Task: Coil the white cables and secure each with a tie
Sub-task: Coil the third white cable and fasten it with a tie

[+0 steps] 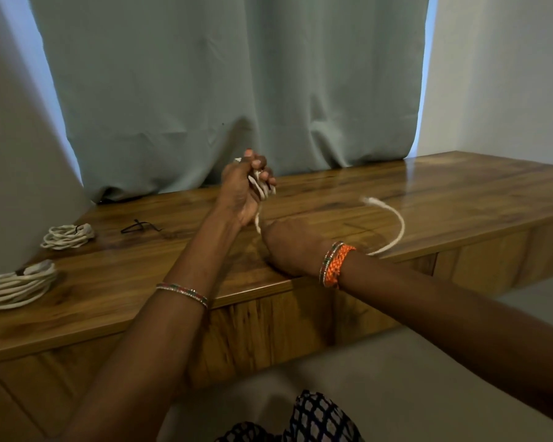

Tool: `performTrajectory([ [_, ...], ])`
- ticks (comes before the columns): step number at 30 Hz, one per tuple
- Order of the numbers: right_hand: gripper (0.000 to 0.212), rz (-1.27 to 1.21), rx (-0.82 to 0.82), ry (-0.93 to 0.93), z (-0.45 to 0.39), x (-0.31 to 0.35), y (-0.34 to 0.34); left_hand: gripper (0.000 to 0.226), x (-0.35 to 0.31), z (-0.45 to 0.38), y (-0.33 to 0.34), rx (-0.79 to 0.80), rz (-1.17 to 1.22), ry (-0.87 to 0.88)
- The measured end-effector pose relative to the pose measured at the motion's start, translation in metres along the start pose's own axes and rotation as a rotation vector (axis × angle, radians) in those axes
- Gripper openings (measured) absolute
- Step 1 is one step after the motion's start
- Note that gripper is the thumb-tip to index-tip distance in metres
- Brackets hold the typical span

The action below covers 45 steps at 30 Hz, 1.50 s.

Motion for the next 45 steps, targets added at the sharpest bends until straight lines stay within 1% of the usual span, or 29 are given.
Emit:
performTrajectory([
  [1, 0.034, -0.018, -0.031, -0.042, 0.002, 0.005, -0.011, 0.032, -0.001, -0.004, -0.007, -0.057, -0.021, 0.040],
  [3, 0.035, 0.051, -0.072, -0.113, 0.003, 0.009, -0.028, 0.032, -0.001, -0.010, -0.021, -0.133, -0.080, 0.083],
  [6, 0.029, 0.122, -0.114, -0.133, 0.004, 0.000, -0.043, 0.032, -0.003, -0.013, -0.034, -0.141, -0.262, 0.124],
  [9, 0.026, 0.161, -0.205, -0.113, 0.004, -0.013, -0.053, 0.034, -0.009, -0.010, -0.035, -0.037, -0.688, 0.198],
  [12, 0.025, 0.176, -0.247, -0.118, 0.001, -0.019, -0.059, 0.036, -0.011, -0.006, -0.034, 0.038, -1.166, 0.332],
  [14, 0.026, 0.230, -0.301, -0.156, -0.002, -0.020, -0.064, 0.038, -0.010, -0.005, -0.034, 0.076, -1.334, 0.398],
  [15, 0.020, 0.251, -0.328, -0.155, -0.002, -0.022, -0.067, 0.038, -0.009, -0.004, -0.035, 0.085, -1.354, 0.383],
  [16, 0.014, 0.245, -0.359, -0.156, -0.002, -0.024, -0.071, 0.038, -0.007, -0.002, -0.035, 0.091, -1.312, 0.324],
  [18, 0.016, 0.242, -0.440, -0.182, -0.004, -0.029, -0.072, 0.037, 0.000, 0.001, -0.035, 0.115, -1.134, 0.158],
  [20, 0.009, 0.234, -0.487, -0.260, -0.008, -0.038, -0.070, 0.035, 0.004, 0.011, -0.029, 0.133, -0.996, 0.020],
  [22, 0.009, 0.238, -0.528, -0.291, -0.011, -0.053, -0.075, 0.033, 0.007, 0.021, -0.020, 0.214, -0.773, -0.117],
  [24, 0.015, 0.161, -0.520, -0.221, -0.014, -0.075, -0.077, 0.033, 0.008, 0.035, -0.009, 0.327, -0.505, -0.232],
  [26, 0.022, -0.013, -0.502, -0.140, -0.015, -0.095, -0.068, 0.031, 0.007, 0.049, 0.003, 0.425, -0.361, -0.282],
  [27, 0.022, -0.091, -0.500, -0.098, -0.015, -0.102, -0.061, 0.030, 0.007, 0.055, 0.009, 0.476, -0.321, -0.295],
  [28, 0.019, -0.155, -0.494, -0.050, -0.016, -0.107, -0.053, 0.029, 0.007, 0.059, 0.016, 0.517, -0.285, -0.312],
  [30, 0.010, -0.248, -0.473, 0.039, -0.017, -0.110, -0.040, 0.027, 0.009, 0.063, 0.022, 0.548, -0.196, -0.356],
  [33, 0.008, -0.311, -0.450, 0.110, -0.024, -0.105, -0.026, 0.031, 0.012, 0.062, 0.021, 0.526, -0.055, -0.412],
  [34, 0.009, -0.316, -0.443, 0.130, -0.028, -0.104, -0.021, 0.031, 0.014, 0.062, 0.022, 0.546, -0.008, -0.436],
  [36, 0.017, -0.337, -0.418, 0.163, -0.032, -0.096, -0.012, 0.028, 0.017, 0.066, 0.030, 0.638, 0.169, -0.505],
  [37, 0.022, -0.360, -0.404, 0.176, -0.032, -0.091, -0.008, 0.027, 0.017, 0.065, 0.036, 0.645, 0.239, -0.505],
  [38, 0.029, -0.377, -0.388, 0.188, -0.032, -0.086, -0.002, 0.028, 0.016, 0.060, 0.038, 0.597, 0.252, -0.457],
  [40, 0.039, -0.351, -0.350, 0.220, -0.029, -0.078, 0.006, 0.030, 0.010, 0.048, 0.032, 0.408, 0.153, -0.306],
  [41, 0.041, -0.333, -0.346, 0.240, -0.026, -0.077, 0.008, 0.029, 0.006, 0.044, 0.027, 0.347, 0.096, -0.240],
  [43, 0.040, -0.321, -0.345, 0.261, -0.018, -0.076, 0.009, 0.031, -0.002, 0.038, 0.018, 0.285, 0.000, -0.149],
  [45, 0.035, -0.308, -0.306, 0.239, -0.011, -0.070, 0.009, 0.034, -0.007, 0.033, 0.009, 0.231, -0.065, -0.104],
])
Point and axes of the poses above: each hand's wrist, its own z-axis away from the middle knuckle, its own y-axis out of the palm, x = y × z, the point moved 6 cm from there along -z, towards the middle knuckle, and after that the axes turned 2 degrees about -x, right-handed, at the moved point
